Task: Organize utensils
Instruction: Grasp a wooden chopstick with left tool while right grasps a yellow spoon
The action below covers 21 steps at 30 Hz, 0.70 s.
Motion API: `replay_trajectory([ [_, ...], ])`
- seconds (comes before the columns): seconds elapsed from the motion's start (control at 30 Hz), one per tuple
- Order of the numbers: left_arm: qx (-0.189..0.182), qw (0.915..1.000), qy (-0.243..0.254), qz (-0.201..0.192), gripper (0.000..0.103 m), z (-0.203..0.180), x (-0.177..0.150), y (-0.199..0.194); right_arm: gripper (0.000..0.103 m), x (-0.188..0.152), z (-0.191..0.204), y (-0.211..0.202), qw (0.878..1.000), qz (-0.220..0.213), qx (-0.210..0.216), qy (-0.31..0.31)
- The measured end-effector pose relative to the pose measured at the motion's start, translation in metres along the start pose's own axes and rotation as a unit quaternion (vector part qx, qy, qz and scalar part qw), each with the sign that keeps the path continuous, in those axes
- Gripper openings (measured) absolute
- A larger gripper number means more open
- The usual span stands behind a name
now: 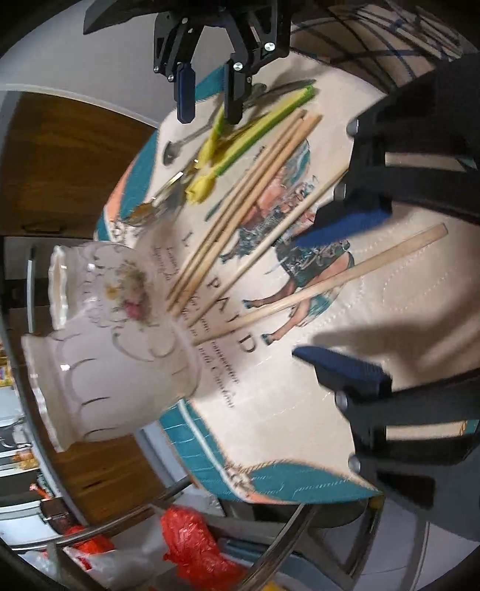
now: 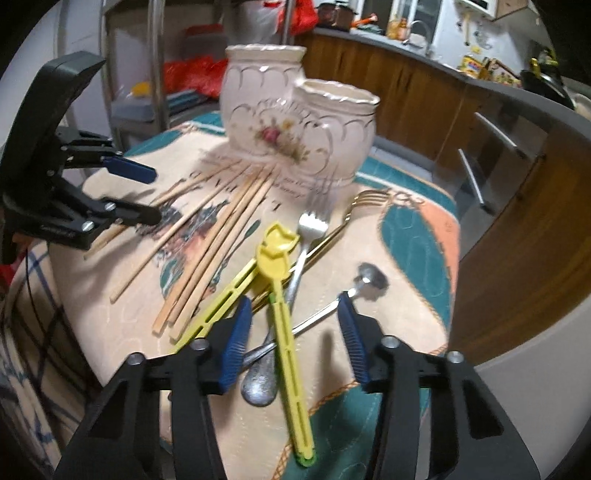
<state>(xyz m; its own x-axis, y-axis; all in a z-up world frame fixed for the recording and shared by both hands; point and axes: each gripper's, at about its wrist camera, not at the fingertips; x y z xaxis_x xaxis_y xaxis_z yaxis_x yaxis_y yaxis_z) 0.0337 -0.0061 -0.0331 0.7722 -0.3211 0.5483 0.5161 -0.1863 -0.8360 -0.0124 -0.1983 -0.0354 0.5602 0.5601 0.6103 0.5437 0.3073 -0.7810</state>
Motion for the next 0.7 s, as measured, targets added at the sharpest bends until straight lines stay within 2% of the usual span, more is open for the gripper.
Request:
replay_trajectory([
  [0.03, -0.005, 1.0, -0.005, 0.0, 0.043, 0.002, 0.0, 0.002, 0.036, 0.001, 0.001, 0.002, 1.0, 0.004, 0.001, -0.002],
  [0.1, -0.011, 0.9999, -0.012, 0.0, 0.034, 0.005, 0.002, 0.003, 0.028, 0.001, 0.001, 0.005, 1.0, 0.009, 0.002, -0.001],
  [0.23, -0.013, 0.9998, -0.018, -0.002, 0.021, 0.011, 0.005, 0.004, 0.017, 0.002, -0.001, 0.008, 1.0, 0.013, 0.007, 0.002],
  [0.27, -0.012, 0.9997, -0.019, -0.001, 0.011, 0.012, 0.006, 0.005, 0.013, 0.002, -0.001, 0.008, 1.0, 0.012, 0.008, 0.001],
  [0.3, -0.014, 0.9997, -0.021, 0.0, 0.007, 0.014, 0.006, 0.004, 0.011, 0.003, 0.0, 0.008, 1.0, 0.01, 0.008, -0.001],
  [0.57, -0.03, 0.9994, -0.014, -0.006, 0.006, 0.026, -0.005, -0.007, 0.01, 0.008, -0.005, -0.008, 1.0, -0.02, 0.015, 0.0],
  [0.7, -0.047, 0.9983, -0.002, -0.034, 0.006, 0.025, -0.008, -0.025, 0.01, 0.015, -0.011, -0.018, 0.998, -0.054, 0.025, 0.018],
])
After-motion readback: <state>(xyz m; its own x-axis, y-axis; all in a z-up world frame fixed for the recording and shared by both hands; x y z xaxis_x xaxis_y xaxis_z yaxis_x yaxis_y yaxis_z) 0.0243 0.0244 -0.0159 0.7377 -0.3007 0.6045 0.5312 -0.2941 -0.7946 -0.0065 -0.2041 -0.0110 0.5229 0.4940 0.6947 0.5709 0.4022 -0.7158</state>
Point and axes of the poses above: each gripper's, at about its wrist camera, not at the fingertips, and y roughly the way its jaws point, z to its left, x to its top, and after that the axes turned 3 degrees about -y, right-handed
